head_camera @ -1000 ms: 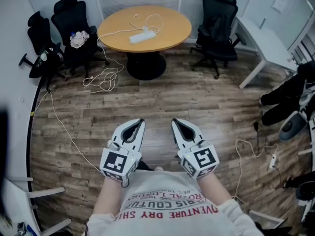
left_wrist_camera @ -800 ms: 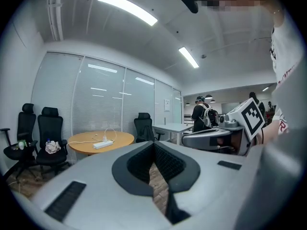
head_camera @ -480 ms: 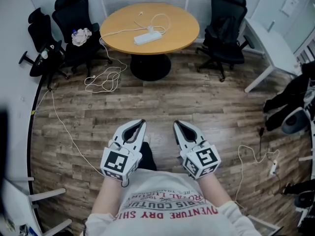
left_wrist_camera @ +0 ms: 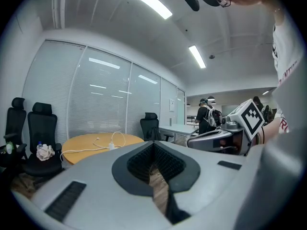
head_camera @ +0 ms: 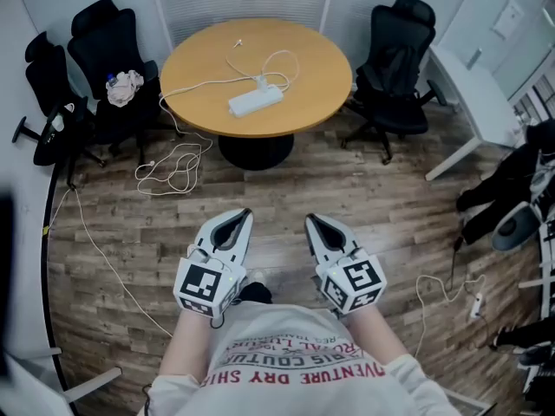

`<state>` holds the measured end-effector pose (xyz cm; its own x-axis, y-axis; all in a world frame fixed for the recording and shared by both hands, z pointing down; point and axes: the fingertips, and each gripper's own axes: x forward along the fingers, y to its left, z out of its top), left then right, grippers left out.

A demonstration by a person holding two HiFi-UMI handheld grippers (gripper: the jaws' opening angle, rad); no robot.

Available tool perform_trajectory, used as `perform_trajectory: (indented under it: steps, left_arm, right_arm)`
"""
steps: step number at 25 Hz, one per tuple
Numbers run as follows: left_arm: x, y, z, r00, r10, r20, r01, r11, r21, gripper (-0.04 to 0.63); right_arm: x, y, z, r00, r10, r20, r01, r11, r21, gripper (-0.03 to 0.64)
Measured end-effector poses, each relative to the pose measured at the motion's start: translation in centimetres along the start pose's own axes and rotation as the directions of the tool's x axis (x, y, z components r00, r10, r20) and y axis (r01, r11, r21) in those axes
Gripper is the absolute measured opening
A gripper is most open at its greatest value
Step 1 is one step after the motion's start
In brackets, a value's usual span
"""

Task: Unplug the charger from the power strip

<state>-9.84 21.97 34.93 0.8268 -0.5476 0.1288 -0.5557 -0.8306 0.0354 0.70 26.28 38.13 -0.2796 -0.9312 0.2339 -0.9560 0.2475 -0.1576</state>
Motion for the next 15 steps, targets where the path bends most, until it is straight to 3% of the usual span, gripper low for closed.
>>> perform_trajectory:
  steps: [7,15]
  left_arm:
    - [5.9,9.4,1.7,1.0,-0.006,0.01,0.007,1.0,-0.003,0.034]
    - [9.7,16.1,-1.0,0.998,0.042,-0.048,-0.044,0.998,-0.052,0.034]
  right_arm:
    - [10.0,-2.6,3.2,1.0,-0.009,-0.013,0.008,1.0,-0.028,0.029]
    - [18.3,-5.6,3.0,0.998,0.018,-0.064,-0.018,1.0,-0.004,0.029]
